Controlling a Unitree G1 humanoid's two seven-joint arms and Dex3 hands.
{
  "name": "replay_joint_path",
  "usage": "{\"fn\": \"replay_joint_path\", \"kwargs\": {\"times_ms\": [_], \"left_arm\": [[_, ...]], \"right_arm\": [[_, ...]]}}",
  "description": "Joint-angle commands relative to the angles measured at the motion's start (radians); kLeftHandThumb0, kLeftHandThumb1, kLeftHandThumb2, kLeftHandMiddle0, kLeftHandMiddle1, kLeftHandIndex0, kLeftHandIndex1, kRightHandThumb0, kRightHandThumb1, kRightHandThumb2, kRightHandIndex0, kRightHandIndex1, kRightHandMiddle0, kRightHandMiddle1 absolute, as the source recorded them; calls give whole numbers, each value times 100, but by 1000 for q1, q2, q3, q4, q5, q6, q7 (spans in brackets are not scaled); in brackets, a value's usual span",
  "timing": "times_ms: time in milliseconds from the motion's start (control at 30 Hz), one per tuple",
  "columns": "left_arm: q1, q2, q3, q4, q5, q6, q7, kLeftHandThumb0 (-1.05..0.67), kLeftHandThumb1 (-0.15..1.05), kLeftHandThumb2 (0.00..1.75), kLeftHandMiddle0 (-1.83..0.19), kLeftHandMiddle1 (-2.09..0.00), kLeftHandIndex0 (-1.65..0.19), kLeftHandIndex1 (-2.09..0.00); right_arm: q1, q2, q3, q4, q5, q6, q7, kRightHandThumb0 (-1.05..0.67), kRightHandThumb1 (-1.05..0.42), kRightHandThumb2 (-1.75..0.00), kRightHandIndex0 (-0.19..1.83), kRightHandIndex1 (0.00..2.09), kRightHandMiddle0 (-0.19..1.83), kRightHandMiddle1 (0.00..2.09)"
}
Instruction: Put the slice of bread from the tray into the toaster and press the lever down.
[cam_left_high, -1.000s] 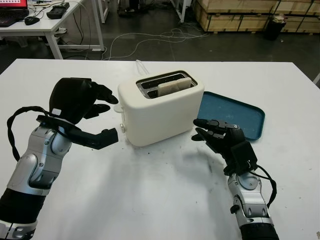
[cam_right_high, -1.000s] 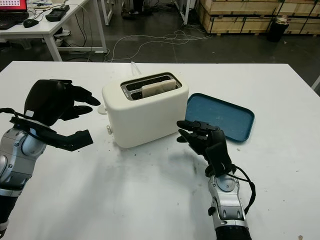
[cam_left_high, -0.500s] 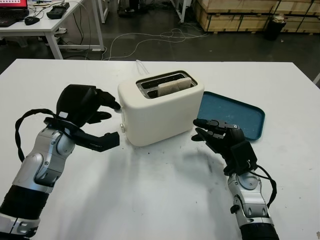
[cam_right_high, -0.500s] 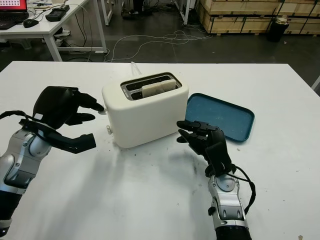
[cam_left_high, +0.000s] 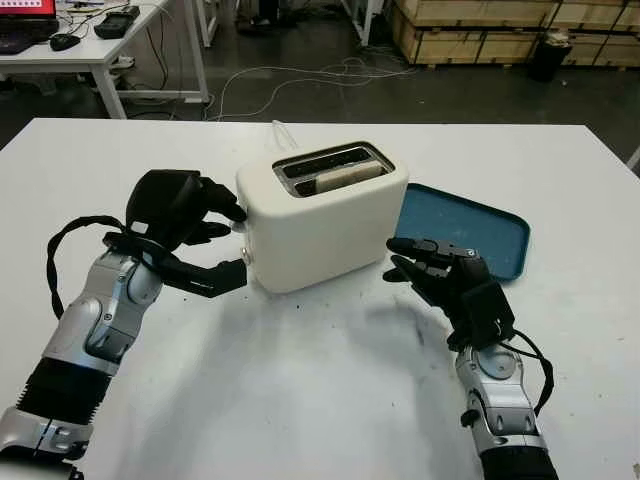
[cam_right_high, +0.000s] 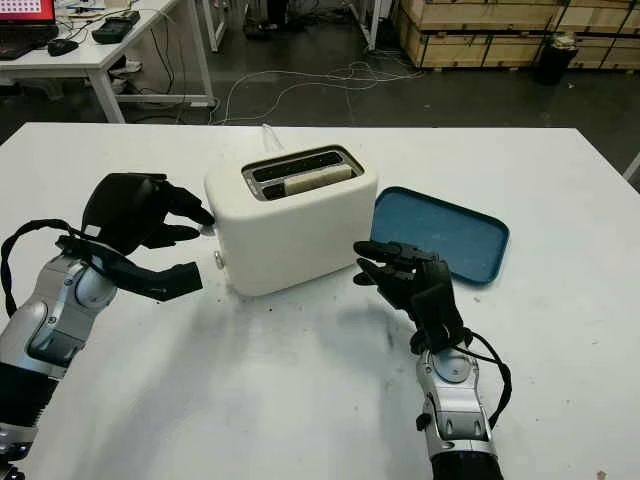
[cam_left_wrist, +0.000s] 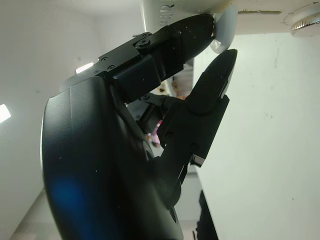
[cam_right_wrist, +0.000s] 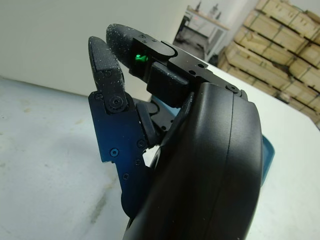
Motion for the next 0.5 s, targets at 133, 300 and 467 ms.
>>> {"fn": "replay_joint_path", "kwargs": {"times_ms": [133,300,467], "left_arm": [[-28,17,-13,-12,17,-14,-17,-14,71,0,-77,-174,-133,-3],[-51,34,-16,-9,19,-21,-35,-14,71,0,-77,-175,-133,-3],[-51,-45,-121,70,40,0,-97,-14,72,1,-74,-157,-131,-2]], "right_arm": [[0,2,0,-3,3,4,-1,-48,-84,0,104,77,125,0],[1,1,2,-3,-4,5,-5,-48,-84,0,105,76,125,0],[0,2,3,19,-4,-19,-3,-47,-84,0,105,75,125,0]]}}
